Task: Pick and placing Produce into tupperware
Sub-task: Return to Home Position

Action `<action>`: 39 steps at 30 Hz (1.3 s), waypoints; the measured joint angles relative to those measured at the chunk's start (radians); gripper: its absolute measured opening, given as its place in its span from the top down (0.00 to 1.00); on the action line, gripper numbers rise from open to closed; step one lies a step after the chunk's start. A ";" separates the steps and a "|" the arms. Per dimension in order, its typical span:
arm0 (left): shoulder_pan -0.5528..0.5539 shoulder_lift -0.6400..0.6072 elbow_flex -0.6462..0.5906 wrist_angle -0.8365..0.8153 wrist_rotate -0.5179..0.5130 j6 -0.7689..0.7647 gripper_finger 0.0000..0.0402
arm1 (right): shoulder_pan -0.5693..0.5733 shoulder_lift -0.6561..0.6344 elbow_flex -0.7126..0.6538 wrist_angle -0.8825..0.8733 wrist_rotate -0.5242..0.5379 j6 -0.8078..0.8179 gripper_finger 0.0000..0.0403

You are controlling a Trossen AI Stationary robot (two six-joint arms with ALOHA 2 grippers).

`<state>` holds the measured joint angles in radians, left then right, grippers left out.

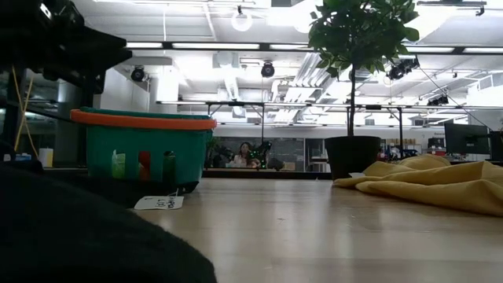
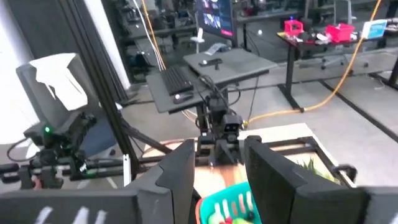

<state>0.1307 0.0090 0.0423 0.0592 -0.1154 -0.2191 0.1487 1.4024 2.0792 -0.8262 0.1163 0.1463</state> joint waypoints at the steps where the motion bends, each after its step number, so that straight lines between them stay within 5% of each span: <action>1: 0.000 0.000 -0.006 0.005 0.000 -0.001 0.72 | 0.007 -0.008 0.000 -0.014 0.010 0.006 0.68; 17: 0.000 0.000 -0.034 -0.011 -0.035 0.035 0.72 | 0.098 -0.095 -0.001 -0.182 0.174 0.065 0.68; 29: 0.000 0.090 -0.033 -0.034 0.065 0.021 0.72 | 0.129 -0.107 -0.001 -0.301 0.230 0.083 0.68; 36: 0.000 0.128 -0.033 -0.041 0.084 0.012 0.72 | 0.225 -0.150 -0.014 -0.340 0.359 0.094 0.68; 39: 0.000 0.127 -0.033 -0.040 0.083 -0.018 0.72 | 0.274 -0.233 -0.125 -0.278 0.425 0.105 0.68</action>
<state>0.1303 0.1364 0.0092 0.0192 -0.0323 -0.2370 0.4226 1.1695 1.9547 -1.1045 0.5416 0.2517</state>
